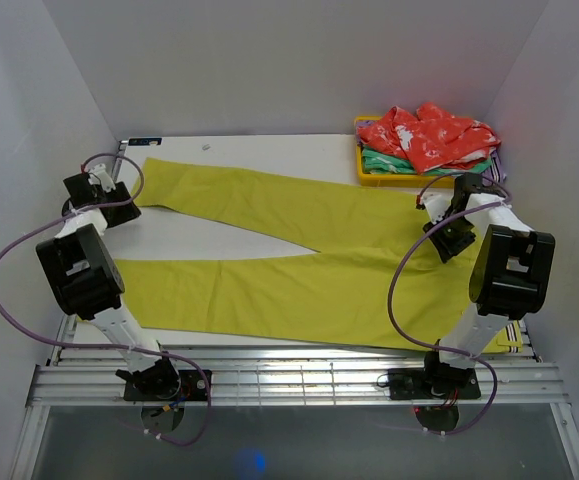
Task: Fold and stack the trousers
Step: Flatten the trousers out
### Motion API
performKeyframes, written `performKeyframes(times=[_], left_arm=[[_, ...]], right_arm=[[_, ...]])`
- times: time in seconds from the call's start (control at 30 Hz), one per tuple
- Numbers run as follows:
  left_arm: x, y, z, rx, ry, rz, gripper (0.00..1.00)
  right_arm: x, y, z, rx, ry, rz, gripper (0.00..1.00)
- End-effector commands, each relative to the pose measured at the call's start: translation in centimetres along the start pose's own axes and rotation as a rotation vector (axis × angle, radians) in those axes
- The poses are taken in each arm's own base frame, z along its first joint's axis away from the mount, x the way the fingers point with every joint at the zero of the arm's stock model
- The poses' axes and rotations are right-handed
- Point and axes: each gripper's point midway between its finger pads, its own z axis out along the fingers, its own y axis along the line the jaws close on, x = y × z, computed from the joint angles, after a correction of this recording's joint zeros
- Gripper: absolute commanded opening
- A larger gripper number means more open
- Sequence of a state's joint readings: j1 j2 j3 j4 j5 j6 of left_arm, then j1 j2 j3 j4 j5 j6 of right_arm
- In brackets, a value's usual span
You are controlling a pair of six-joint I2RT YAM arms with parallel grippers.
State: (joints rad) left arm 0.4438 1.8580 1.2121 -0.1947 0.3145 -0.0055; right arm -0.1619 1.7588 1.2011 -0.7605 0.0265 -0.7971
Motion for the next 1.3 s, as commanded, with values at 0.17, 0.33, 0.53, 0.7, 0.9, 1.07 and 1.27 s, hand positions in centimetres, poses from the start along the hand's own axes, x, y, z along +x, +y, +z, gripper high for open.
performKeyframes(times=[0.17, 0.33, 0.53, 0.7, 0.9, 1.07, 1.27], left_arm=[[-11.0, -5.9, -1.0, 0.157, -0.271, 0.379, 0.51], [-13.2, -7.8, 3.6, 0.193, -0.29, 0.398, 0.42], [-12.7, -7.1, 10.8, 0.181, -0.228, 0.335, 0.4], [-9.1, -5.5, 12.0, 0.131, -0.111, 0.333, 0.27], [0.5, -1.1, 8.4, 0.056, 0.154, 0.367, 0.07], [3.9, 3.2, 3.4, -0.014, 0.225, 0.368, 0.0], [5.7, 7.9, -0.2, -0.111, 0.277, 0.346, 0.0]], right_arm=[[-1.7, 0.1, -0.3, -0.051, -0.069, 0.011, 0.31], [-1.6, 0.1, 1.3, -0.065, -0.044, 0.056, 0.23], [-0.8, -0.2, 2.5, -0.052, 0.002, 0.067, 0.19], [-0.2, -1.0, 3.0, -0.014, 0.036, 0.058, 0.18], [-0.5, -1.3, 2.8, -0.007, 0.024, 0.051, 0.18], [-0.2, -1.2, 2.9, -0.015, 0.032, 0.015, 0.18], [0.3, -0.4, 2.6, -0.048, 0.026, -0.079, 0.19]])
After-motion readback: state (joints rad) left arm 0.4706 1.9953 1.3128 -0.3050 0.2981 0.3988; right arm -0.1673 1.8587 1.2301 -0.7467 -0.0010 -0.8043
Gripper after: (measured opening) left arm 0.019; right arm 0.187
